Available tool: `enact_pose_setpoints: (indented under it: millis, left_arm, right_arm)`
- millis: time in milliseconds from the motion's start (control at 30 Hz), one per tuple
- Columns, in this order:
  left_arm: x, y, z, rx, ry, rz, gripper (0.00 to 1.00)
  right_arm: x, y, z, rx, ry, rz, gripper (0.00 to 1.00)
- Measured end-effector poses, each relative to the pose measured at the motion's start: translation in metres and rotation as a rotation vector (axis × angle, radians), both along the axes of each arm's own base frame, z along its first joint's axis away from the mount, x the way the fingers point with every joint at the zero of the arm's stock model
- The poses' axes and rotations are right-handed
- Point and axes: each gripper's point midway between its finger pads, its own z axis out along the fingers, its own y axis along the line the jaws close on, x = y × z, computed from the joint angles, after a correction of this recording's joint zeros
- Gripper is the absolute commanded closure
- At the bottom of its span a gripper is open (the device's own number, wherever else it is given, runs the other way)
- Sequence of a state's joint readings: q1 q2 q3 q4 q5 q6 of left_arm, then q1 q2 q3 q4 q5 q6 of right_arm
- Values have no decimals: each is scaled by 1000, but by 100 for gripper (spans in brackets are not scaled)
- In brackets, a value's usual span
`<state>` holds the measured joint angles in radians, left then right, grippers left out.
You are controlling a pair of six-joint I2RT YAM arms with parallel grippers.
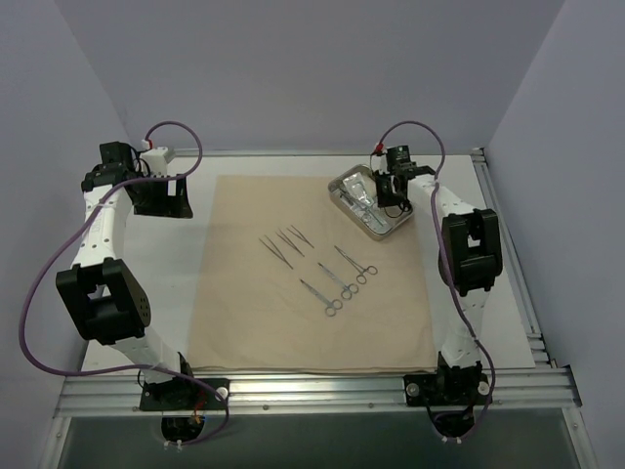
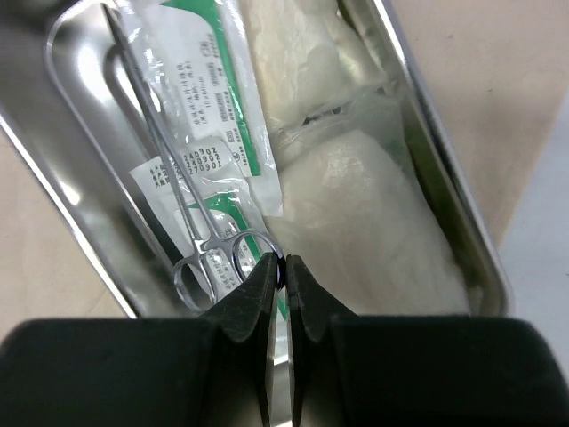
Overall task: Open and lay out the surgical kit
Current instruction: Pick up the medical item from the container.
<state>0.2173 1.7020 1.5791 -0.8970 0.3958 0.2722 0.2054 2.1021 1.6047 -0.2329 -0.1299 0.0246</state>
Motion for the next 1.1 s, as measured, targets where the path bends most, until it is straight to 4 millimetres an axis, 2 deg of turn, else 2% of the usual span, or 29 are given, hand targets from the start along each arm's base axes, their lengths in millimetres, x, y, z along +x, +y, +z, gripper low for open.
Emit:
enact_pose_setpoints:
  millis: [133, 233, 600, 800, 967, 1100]
  left_arm:
    - [0, 0, 0, 0, 0, 0, 6]
    - [0, 0, 0, 0, 0, 0, 6]
    - [0, 0, 0, 0, 0, 0, 6]
    - [0, 0, 0, -1, 1, -1, 6]
    - [0, 0, 1, 0, -1, -1, 6]
    - [-1, 0, 4, 2, -10, -2, 6]
  right_arm:
    - [3, -2, 33, -4, -68, 6, 100]
    - [4, -4, 50, -12, -106, 11, 100]
    - [2, -3, 62, 20, -143, -13, 100]
    - [-9, 6, 97, 135, -231, -49, 100]
    - [-7, 10, 124, 217, -305, -71, 100]
    - [-7, 14, 117, 279, -302, -85, 100]
